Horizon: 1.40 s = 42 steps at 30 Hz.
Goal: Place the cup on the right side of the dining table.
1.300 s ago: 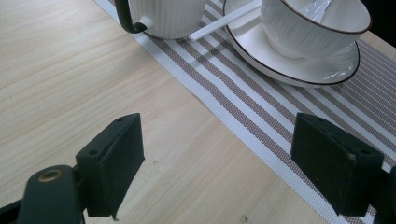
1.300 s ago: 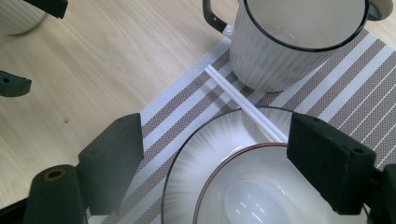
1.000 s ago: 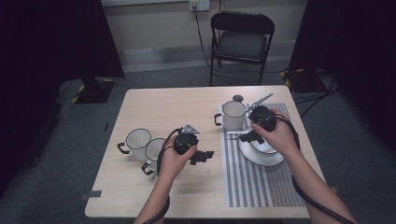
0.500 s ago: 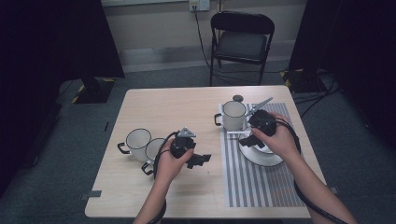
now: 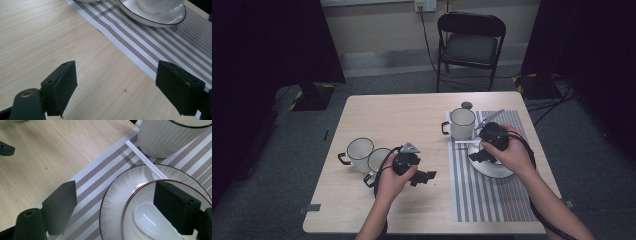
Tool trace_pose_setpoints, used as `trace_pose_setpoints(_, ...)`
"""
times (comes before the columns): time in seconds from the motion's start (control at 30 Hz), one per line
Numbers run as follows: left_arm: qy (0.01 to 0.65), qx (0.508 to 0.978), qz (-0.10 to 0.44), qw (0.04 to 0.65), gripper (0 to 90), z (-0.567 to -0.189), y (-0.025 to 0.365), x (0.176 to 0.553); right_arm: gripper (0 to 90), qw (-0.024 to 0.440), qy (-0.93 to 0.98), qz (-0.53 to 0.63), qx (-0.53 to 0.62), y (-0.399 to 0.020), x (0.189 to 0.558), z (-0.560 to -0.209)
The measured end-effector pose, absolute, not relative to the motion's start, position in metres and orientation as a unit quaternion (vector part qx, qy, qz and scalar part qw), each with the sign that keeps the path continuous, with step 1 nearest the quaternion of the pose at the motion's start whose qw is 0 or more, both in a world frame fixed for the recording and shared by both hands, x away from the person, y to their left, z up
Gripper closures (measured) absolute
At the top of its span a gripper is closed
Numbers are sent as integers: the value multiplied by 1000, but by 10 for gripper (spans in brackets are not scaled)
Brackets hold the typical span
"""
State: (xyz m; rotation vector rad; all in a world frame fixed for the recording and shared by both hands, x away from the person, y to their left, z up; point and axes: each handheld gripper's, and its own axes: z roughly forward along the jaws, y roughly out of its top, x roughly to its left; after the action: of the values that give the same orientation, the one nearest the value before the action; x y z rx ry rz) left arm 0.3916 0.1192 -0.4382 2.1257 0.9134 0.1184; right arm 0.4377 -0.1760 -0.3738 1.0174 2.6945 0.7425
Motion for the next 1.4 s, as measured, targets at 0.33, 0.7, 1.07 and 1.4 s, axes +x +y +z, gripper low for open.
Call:
trace_pose_setpoints(0.33,361,840,46,403,171,-444,125,383,181,78,906,246,337,-183,430,-379)
trace_pose_setpoints(0.7,356,845,41,397,171,-450,129,375,182,80,906,246,336,-192,421,-381)
trace_pose_setpoints(1.07,349,851,40,390,171,-454,130,367,185,77,904,251,338,-205,412,-379)
trace_pose_setpoints(1.4,346,852,36,391,172,-457,132,362,185,74,904,254,337,-213,404,-381)
